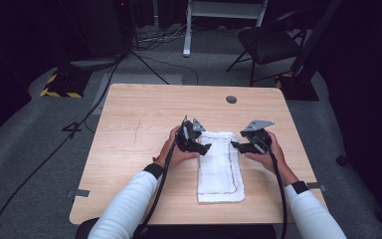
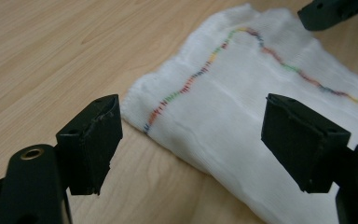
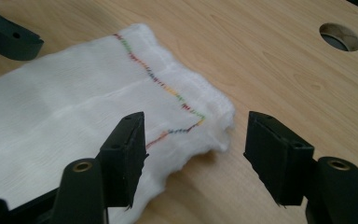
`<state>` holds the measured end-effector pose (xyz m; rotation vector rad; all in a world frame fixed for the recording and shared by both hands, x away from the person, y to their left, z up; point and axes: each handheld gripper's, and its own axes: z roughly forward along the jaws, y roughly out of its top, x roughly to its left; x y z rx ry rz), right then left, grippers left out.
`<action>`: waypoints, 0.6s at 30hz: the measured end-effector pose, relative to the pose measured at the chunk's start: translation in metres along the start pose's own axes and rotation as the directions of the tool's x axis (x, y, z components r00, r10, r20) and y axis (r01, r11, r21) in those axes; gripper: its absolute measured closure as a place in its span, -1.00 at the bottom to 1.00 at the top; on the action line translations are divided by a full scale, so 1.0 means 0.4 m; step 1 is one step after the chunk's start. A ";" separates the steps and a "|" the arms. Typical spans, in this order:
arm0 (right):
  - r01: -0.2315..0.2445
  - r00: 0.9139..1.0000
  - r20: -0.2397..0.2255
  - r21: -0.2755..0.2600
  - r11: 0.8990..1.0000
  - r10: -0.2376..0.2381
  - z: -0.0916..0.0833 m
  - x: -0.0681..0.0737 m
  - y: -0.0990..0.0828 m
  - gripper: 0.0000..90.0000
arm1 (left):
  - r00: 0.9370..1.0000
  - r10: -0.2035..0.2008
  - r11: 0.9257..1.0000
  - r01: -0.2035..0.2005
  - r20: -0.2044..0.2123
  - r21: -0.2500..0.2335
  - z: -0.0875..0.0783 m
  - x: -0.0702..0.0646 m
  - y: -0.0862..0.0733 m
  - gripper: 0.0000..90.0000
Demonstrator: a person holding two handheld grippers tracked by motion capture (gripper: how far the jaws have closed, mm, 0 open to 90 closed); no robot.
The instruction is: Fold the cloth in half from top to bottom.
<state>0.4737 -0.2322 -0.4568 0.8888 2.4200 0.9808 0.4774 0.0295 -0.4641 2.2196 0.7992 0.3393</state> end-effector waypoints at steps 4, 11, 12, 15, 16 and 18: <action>-0.046 0.999 -0.022 0.009 0.999 0.046 0.050 -0.021 0.008 -0.15 | 0.999 -0.019 1.000 0.020 -0.026 0.020 0.037 0.023 0.005 -0.53; -0.054 0.998 -0.015 0.052 0.997 0.055 0.108 -0.024 0.016 -0.17 | 0.997 -0.049 0.995 0.053 -0.054 0.084 0.080 0.059 -0.015 -0.48; -0.061 0.998 -0.017 0.058 0.996 0.062 0.116 -0.026 0.015 -0.17 | 0.997 -0.059 0.994 0.063 -0.042 0.086 0.083 0.066 -0.019 -0.50; -0.100 0.994 -0.040 0.071 0.992 0.104 0.137 -0.037 0.009 -0.23 | 0.996 -0.092 0.992 0.093 -0.011 0.080 0.087 0.076 -0.026 -0.51; -0.118 0.991 -0.052 0.073 0.990 0.122 0.141 -0.041 0.009 -0.23 | 0.996 -0.090 0.993 0.090 -0.008 0.078 0.088 0.078 -0.026 -0.51; -0.126 0.989 -0.074 0.082 0.989 0.132 0.144 -0.044 0.010 -0.14 | 0.997 -0.071 0.994 0.071 0.004 0.085 0.089 0.080 -0.023 -0.50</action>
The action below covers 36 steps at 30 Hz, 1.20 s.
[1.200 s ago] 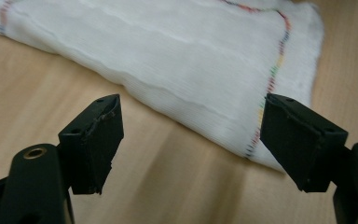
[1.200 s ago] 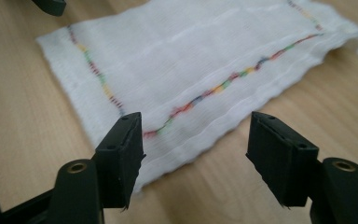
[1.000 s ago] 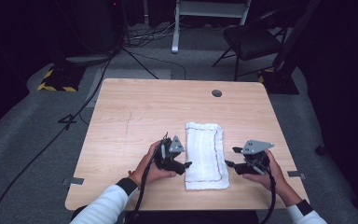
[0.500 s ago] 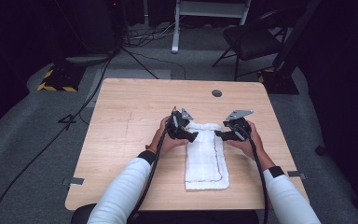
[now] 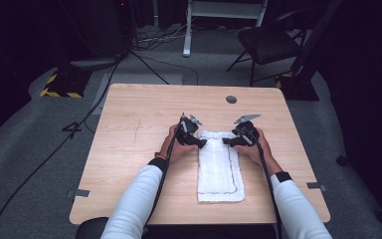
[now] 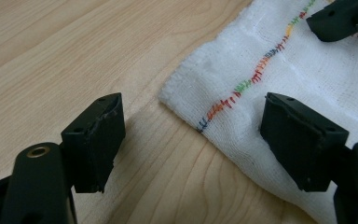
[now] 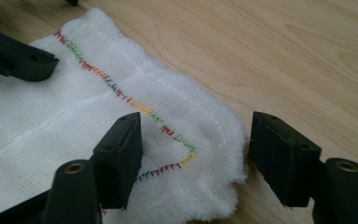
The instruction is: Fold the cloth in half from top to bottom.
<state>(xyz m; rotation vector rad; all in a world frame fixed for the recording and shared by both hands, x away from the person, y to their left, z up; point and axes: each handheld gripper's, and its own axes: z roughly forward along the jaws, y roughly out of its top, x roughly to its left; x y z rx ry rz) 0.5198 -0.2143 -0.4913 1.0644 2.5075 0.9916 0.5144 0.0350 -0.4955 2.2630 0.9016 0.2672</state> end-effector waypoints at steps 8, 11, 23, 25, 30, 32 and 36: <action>0.040 0.997 -0.072 0.017 0.999 -0.039 -0.001 0.009 0.011 0.46 | 0.995 0.059 0.998 -0.060 0.075 0.010 -0.001 -0.005 0.014 0.06; 0.038 0.995 -0.093 0.022 0.999 -0.035 -0.001 0.012 0.013 0.66 | 0.991 0.069 0.997 -0.071 0.115 0.012 0.002 -0.004 0.022 0.43; 0.116 0.991 0.077 -0.040 0.992 -0.113 -0.021 0.030 0.051 0.80 | 0.993 0.119 0.992 -0.118 0.014 -0.033 -0.013 0.003 0.074 0.75; 0.127 0.988 0.101 -0.068 0.990 -0.120 -0.037 0.031 0.062 0.81 | 0.990 0.138 0.988 -0.137 -0.003 -0.064 -0.034 0.005 0.088 0.75; 0.138 0.984 0.133 -0.135 0.981 -0.120 -0.079 0.033 0.096 0.81 | 0.990 0.139 0.983 -0.139 -0.009 -0.119 -0.077 0.014 0.119 0.75; 0.149 0.982 0.142 -0.161 0.976 -0.126 -0.100 0.036 0.113 0.81 | 0.990 0.143 0.980 -0.144 -0.016 -0.134 -0.094 0.016 0.131 0.75; 0.169 0.977 0.159 -0.181 0.969 -0.141 -0.120 0.042 0.130 0.81 | 0.987 0.159 0.975 -0.162 -0.033 -0.150 -0.117 0.018 0.143 0.75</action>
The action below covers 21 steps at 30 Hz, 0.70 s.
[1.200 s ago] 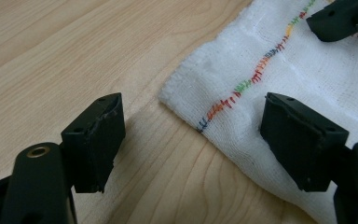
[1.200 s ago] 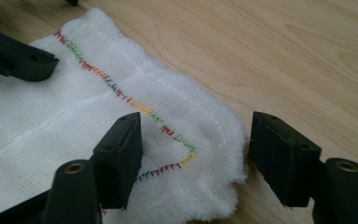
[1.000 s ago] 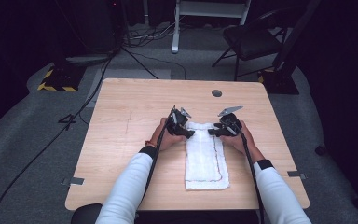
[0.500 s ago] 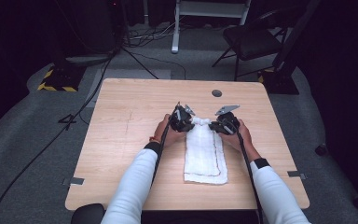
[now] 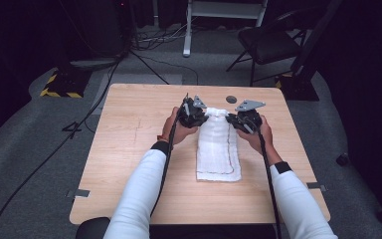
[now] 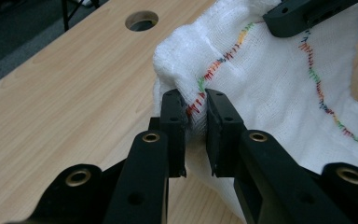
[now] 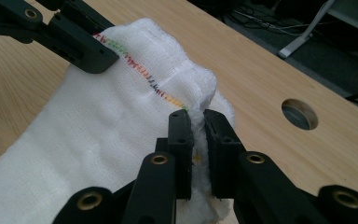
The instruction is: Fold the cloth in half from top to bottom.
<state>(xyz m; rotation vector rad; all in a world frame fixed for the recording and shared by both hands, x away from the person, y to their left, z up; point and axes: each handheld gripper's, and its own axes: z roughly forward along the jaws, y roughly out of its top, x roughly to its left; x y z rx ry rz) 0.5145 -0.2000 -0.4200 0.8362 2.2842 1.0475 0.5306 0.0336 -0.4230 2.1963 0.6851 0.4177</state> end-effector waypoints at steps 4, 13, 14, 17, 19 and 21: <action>0.019 1.000 0.003 -0.022 1.000 -0.018 -0.013 0.006 0.013 0.82 | 1.000 0.011 1.000 -0.012 -0.024 -0.027 -0.019 0.001 0.007 0.75; 0.032 0.999 0.003 -0.044 0.998 -0.032 -0.029 0.013 0.023 0.82 | 0.998 0.046 0.998 -0.047 -0.038 -0.035 -0.036 -0.011 0.015 0.75; 0.031 0.999 -0.002 -0.047 0.998 -0.032 -0.033 0.014 0.022 0.82 | 0.998 0.051 0.998 -0.052 -0.037 -0.037 -0.038 -0.014 0.013 0.75; 0.029 0.999 -0.022 -0.053 0.998 -0.030 -0.044 0.018 0.016 0.82 | 0.998 0.058 0.997 -0.059 -0.019 -0.057 -0.048 -0.025 -0.001 0.75; 0.029 0.999 -0.040 -0.055 0.998 -0.031 -0.049 0.024 0.007 0.82 | 0.998 0.064 0.996 -0.064 -0.005 -0.061 -0.055 -0.031 -0.012 0.75; 0.039 0.997 -0.059 -0.050 0.998 -0.042 -0.053 0.033 -0.006 0.82 | 0.997 0.080 0.995 -0.079 0.005 -0.061 -0.061 -0.040 -0.025 0.74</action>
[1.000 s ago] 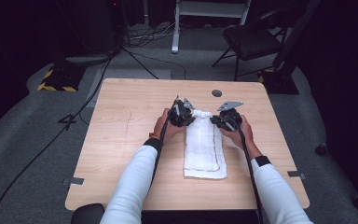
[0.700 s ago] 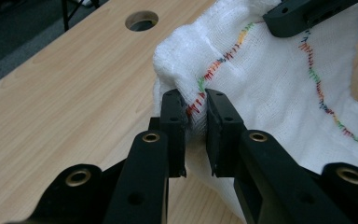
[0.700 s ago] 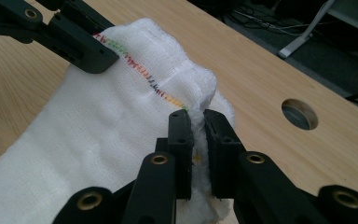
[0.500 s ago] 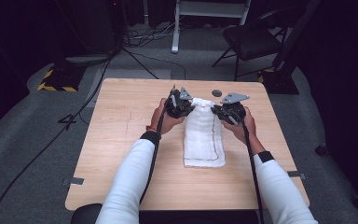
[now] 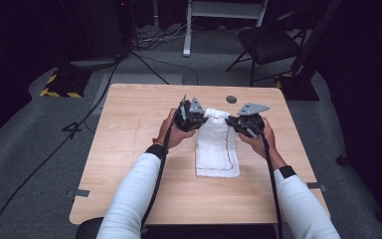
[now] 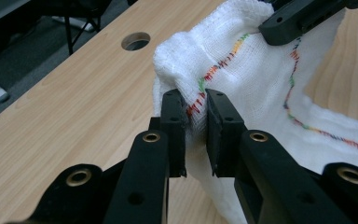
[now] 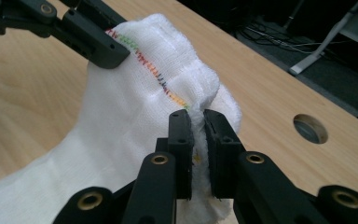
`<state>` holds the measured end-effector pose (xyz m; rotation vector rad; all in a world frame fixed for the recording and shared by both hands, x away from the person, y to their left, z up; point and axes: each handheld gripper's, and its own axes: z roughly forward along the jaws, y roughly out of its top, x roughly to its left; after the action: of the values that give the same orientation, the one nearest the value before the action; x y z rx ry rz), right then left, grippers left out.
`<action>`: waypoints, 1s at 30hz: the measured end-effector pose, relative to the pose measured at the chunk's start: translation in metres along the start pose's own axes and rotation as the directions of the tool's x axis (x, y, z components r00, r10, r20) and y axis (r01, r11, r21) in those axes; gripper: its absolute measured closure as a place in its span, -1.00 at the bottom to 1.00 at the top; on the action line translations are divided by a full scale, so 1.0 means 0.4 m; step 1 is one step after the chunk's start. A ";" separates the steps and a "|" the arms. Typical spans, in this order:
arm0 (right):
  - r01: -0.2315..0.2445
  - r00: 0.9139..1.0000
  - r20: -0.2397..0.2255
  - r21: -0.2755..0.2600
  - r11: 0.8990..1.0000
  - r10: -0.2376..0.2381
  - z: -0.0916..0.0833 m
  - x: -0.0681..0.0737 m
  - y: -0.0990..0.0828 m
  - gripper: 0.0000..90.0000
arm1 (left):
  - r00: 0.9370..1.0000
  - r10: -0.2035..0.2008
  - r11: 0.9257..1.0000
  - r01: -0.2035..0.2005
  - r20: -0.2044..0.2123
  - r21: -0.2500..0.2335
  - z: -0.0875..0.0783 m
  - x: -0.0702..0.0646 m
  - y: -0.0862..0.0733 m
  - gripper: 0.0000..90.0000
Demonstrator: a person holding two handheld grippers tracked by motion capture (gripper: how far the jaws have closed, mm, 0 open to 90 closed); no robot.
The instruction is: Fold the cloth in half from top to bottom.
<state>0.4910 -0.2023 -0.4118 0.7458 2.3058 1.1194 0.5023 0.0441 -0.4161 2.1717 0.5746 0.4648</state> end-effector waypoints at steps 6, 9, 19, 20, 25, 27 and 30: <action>0.027 0.998 -0.053 0.013 1.000 -0.026 -0.008 0.029 -0.040 0.82 | 0.998 0.005 1.000 -0.005 0.069 0.010 -0.005 -0.020 -0.042 0.72; 0.031 0.997 -0.076 0.012 0.999 -0.030 -0.016 0.038 -0.056 0.82 | 0.995 0.010 1.000 -0.011 0.100 0.006 -0.006 -0.036 -0.061 0.71; 0.039 0.986 -0.160 0.025 0.999 -0.035 -0.041 0.064 -0.106 0.80 | 0.988 0.047 0.998 -0.052 0.148 0.033 -0.010 -0.088 -0.098 0.69; 0.043 0.985 -0.168 0.026 0.999 -0.038 -0.043 0.066 -0.111 0.80 | 0.987 0.051 0.998 -0.057 0.154 0.037 -0.011 -0.093 -0.100 0.68; 0.063 0.976 -0.210 0.023 0.998 -0.057 -0.058 0.081 -0.132 0.76 | 0.981 0.084 0.994 -0.094 0.176 0.047 -0.025 -0.126 -0.122 0.63; 0.076 0.971 -0.231 0.033 0.997 -0.066 -0.064 0.092 -0.144 0.73 | 0.979 0.099 0.992 -0.111 0.181 0.063 -0.028 -0.138 -0.130 0.61; 0.106 0.966 -0.244 0.063 0.992 -0.087 -0.069 0.111 -0.163 0.68 | 0.976 0.124 0.986 -0.142 0.177 0.091 -0.029 -0.159 -0.139 0.60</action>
<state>0.4235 -0.2228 -0.4569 0.5417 2.5692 1.1386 0.4305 0.0477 -0.4618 2.3315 0.3671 0.3208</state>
